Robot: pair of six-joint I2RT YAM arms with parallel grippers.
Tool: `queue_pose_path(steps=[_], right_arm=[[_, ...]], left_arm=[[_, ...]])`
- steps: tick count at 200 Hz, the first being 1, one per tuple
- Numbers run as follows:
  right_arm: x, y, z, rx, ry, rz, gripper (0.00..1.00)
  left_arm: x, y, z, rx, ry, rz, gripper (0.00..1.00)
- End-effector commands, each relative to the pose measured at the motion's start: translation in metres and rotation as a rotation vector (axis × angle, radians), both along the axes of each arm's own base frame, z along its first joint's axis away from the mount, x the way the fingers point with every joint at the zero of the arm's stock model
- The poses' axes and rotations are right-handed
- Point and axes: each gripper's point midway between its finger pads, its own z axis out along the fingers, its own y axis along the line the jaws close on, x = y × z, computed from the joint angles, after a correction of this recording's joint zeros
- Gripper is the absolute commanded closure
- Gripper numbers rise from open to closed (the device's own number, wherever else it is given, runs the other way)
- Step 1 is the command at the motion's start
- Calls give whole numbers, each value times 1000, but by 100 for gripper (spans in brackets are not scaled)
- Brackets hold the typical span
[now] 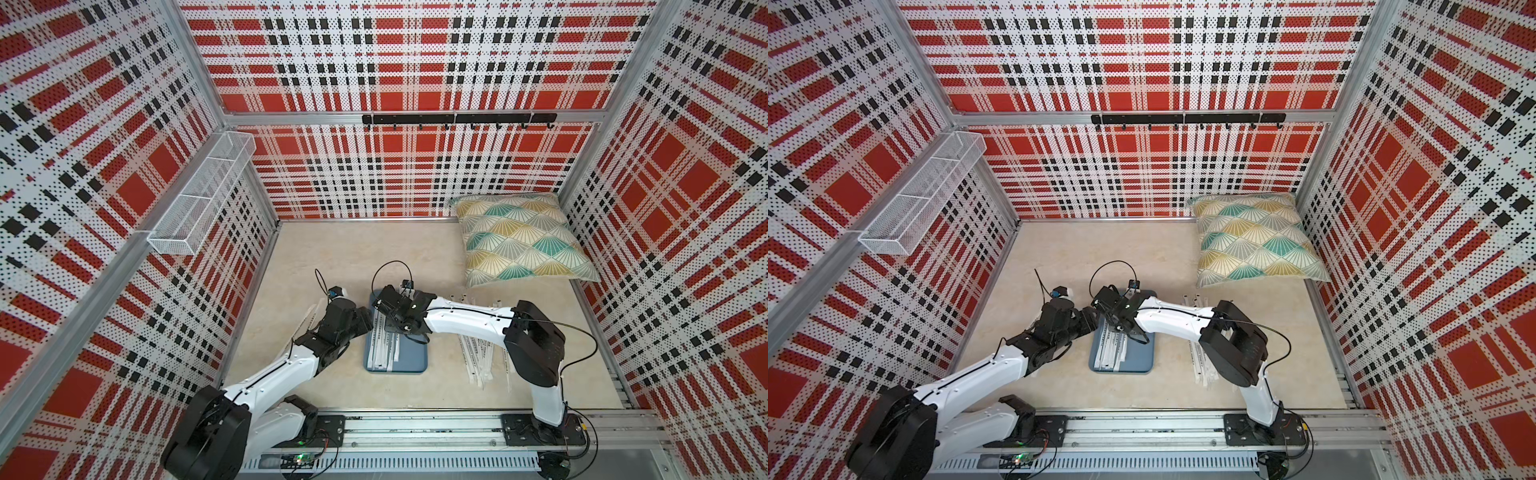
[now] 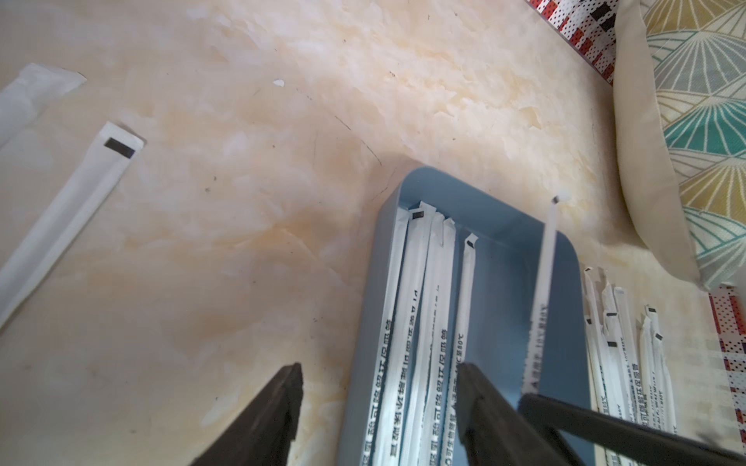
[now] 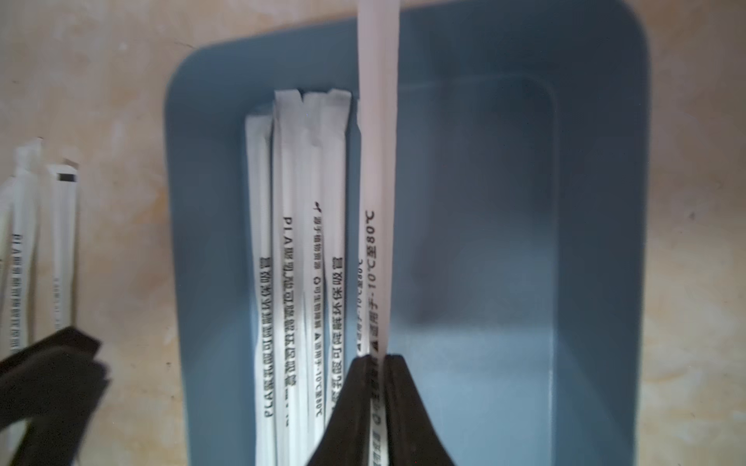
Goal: Put the straws into the storage box
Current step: Place the straw in the storage box.
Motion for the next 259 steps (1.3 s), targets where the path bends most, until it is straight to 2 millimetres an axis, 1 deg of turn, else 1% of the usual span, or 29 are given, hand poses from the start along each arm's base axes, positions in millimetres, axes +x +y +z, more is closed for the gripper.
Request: queue_pose_path(steps=[1, 23, 31, 110, 150, 168, 179, 194, 202, 215, 220, 223, 234, 246, 259], right_arm=[[1, 7, -5, 43, 22, -2, 84], [4, 4, -15, 38, 34, -14, 84], [0, 5, -20, 50, 66, -8, 84], [1, 4, -38, 46, 111, 0, 82], [3, 6, -32, 49, 100, 12, 79], [5, 5, -23, 47, 83, 14, 76], [5, 4, -16, 50, 74, 16, 74], [6, 4, -1, 61, 52, 25, 71], [7, 2, 10, 65, 36, 30, 69], [9, -2, 27, 71, 1, 35, 67], [9, -4, 33, 73, -11, 37, 66], [8, -5, 35, 75, -15, 40, 66], [11, -12, 44, 64, -54, 33, 66], [12, -17, 49, 54, -76, 33, 66], [12, -20, 50, 51, -84, 34, 66]], left_arm=[[-1, 2, 1, 2, -12, 14, 34], [-1, 3, 1, 8, -15, 15, 35], [0, 3, 2, 12, -18, 15, 34], [5, 3, 10, 14, -32, 19, 35], [7, 5, 17, 16, -43, 32, 35], [10, 10, 23, 17, -47, 53, 35], [13, 20, 26, 23, -42, 79, 36], [18, 35, 31, 36, -37, 116, 37], [21, 48, 33, 53, -33, 144, 37], [25, 69, 31, 92, -10, 190, 38], [25, 73, 28, 106, 3, 190, 38], [27, 86, 27, 115, 12, 225, 38], [29, 104, 17, 144, 51, 268, 38], [31, 113, 7, 145, 95, 290, 39], [30, 122, -3, 185, 131, 323, 39]])
